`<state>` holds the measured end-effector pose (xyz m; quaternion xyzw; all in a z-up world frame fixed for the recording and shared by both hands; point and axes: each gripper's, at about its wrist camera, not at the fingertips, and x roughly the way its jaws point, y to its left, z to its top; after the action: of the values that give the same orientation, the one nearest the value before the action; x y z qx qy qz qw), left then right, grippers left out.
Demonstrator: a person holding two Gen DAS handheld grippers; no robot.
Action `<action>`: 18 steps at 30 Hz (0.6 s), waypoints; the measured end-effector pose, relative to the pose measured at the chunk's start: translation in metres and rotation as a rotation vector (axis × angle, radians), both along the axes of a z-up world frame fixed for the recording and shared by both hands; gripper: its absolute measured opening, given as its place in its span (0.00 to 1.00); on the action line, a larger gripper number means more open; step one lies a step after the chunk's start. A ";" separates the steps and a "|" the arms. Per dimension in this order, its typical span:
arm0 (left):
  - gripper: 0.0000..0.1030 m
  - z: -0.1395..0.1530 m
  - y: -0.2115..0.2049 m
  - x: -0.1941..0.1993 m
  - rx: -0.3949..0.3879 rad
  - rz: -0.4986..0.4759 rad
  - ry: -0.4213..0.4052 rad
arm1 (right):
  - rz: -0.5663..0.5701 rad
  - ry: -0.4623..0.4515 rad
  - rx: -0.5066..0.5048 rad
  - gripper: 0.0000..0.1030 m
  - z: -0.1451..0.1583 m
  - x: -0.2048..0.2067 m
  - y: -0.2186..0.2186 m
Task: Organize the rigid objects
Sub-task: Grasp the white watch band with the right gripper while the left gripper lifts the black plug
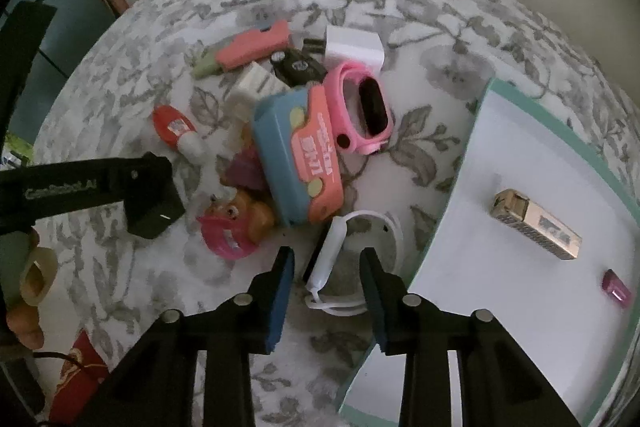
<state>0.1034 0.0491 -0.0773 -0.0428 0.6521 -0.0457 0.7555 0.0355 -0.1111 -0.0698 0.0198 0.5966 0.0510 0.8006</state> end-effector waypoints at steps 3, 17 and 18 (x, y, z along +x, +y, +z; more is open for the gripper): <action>0.58 -0.007 -0.004 -0.004 0.012 -0.018 0.020 | 0.002 0.013 -0.006 0.30 -0.007 0.000 0.002; 0.41 -0.013 -0.025 -0.022 0.102 -0.071 -0.003 | 0.033 -0.020 -0.055 0.27 -0.016 0.004 0.015; 0.41 -0.013 -0.025 -0.023 0.098 -0.068 -0.005 | 0.035 -0.022 -0.063 0.26 -0.016 0.004 0.016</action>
<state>0.0800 0.0245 -0.0899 0.0166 0.6528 -0.0397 0.7563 0.0396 -0.0952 -0.0854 -0.0162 0.5892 0.0464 0.8065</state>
